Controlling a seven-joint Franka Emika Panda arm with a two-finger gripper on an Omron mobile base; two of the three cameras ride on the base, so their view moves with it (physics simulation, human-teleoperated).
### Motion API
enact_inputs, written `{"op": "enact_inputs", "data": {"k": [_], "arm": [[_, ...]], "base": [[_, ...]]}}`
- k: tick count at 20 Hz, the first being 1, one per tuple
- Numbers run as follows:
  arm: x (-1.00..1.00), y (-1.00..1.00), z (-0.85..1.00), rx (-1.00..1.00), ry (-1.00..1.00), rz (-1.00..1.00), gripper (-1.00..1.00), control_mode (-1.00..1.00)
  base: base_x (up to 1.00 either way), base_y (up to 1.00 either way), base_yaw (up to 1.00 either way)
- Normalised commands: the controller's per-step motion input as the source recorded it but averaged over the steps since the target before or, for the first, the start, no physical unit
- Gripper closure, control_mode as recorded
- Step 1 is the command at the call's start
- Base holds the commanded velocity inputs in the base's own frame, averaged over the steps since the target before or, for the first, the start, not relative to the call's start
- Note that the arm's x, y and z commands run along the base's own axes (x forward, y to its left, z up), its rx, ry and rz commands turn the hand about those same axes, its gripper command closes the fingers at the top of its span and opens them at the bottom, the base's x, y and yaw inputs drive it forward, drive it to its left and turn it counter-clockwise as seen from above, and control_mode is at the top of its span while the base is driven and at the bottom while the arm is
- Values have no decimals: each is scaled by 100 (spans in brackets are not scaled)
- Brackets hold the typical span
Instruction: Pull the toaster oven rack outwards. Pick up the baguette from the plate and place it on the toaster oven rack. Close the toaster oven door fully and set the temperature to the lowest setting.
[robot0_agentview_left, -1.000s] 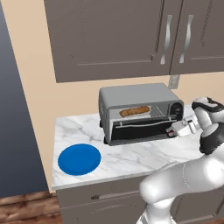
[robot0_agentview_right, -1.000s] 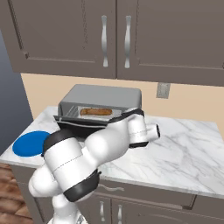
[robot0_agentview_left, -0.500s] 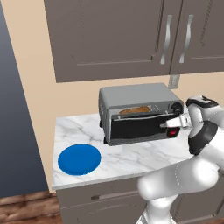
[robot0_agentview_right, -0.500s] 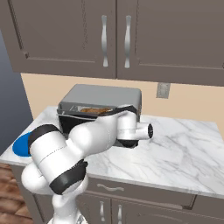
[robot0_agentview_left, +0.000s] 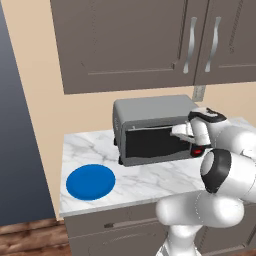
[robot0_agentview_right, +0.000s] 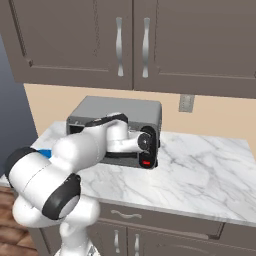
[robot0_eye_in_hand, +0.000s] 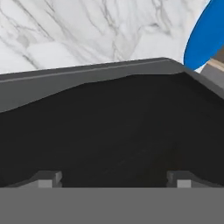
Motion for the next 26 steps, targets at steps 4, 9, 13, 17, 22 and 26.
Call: {"op": "enact_inputs", "data": {"k": [4,9,13,17,22,26], "arm": [[86,27,85,-4,18,-33,-100,-100],[71,7,95,0,23,-27,-100,-100],[32,-12,100,1,36,-5,-100,-100],[1,-37,100,6,34,0,-100,-100],[0,-47,100,9,26,0,-100,-100],[0,-48,100,9,23,-1,-100,-100]], "base": [[0,0,0],[0,0,0],[0,0,0],[0,0,0],[0,0,0],[0,0,0]]}}
